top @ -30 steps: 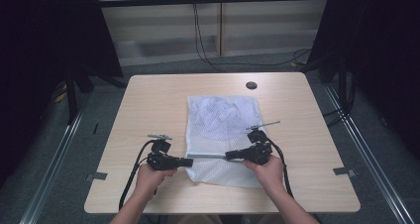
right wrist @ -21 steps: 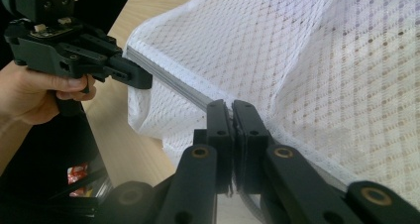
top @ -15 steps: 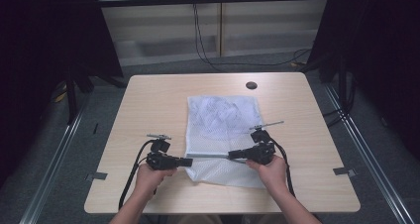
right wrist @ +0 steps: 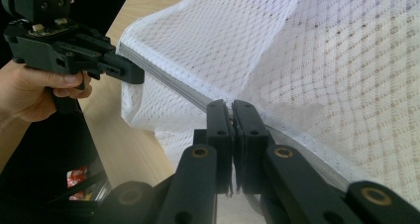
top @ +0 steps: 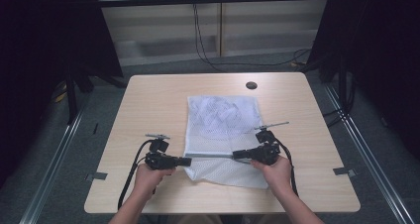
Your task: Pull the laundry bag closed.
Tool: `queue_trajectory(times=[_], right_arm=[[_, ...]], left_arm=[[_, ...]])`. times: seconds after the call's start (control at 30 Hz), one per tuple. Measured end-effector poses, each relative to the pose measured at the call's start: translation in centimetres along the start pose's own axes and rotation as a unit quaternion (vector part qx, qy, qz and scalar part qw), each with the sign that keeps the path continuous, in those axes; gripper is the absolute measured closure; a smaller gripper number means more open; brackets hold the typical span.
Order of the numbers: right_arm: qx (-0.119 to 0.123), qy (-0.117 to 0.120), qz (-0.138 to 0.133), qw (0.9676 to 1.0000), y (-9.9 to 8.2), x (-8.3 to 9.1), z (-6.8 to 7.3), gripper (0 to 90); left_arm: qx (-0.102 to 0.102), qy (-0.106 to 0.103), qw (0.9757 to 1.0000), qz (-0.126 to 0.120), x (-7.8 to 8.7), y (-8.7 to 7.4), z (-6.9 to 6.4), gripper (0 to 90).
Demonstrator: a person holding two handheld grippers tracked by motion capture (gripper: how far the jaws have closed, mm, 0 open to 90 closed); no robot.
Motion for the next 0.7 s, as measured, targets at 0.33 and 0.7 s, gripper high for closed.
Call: queue_trajectory(times=[0.33,0.7], right_arm=[[-0.003,0.0,-0.002,1.0,-0.22,0.12,-0.24,87.1],[-0.004,0.003,0.0,1.0,-0.36,0.34,-0.25,87.1]], left_arm=[[-0.001,0.002,1.0,0.003,0.24,-0.03,0.13,88.6],[0.004,0.002,1.0,0.0,0.14,-0.06,-0.03,88.7]])
Point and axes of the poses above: each handheld gripper's, and its own axes: x roughly backward along the jaws, y roughly out of its top, z roughly to its left, the point moved 6 cm from there along -x, roughly forward along the jaws, and after that the axes turned 13 degrees about x, right-handed, at the moved point
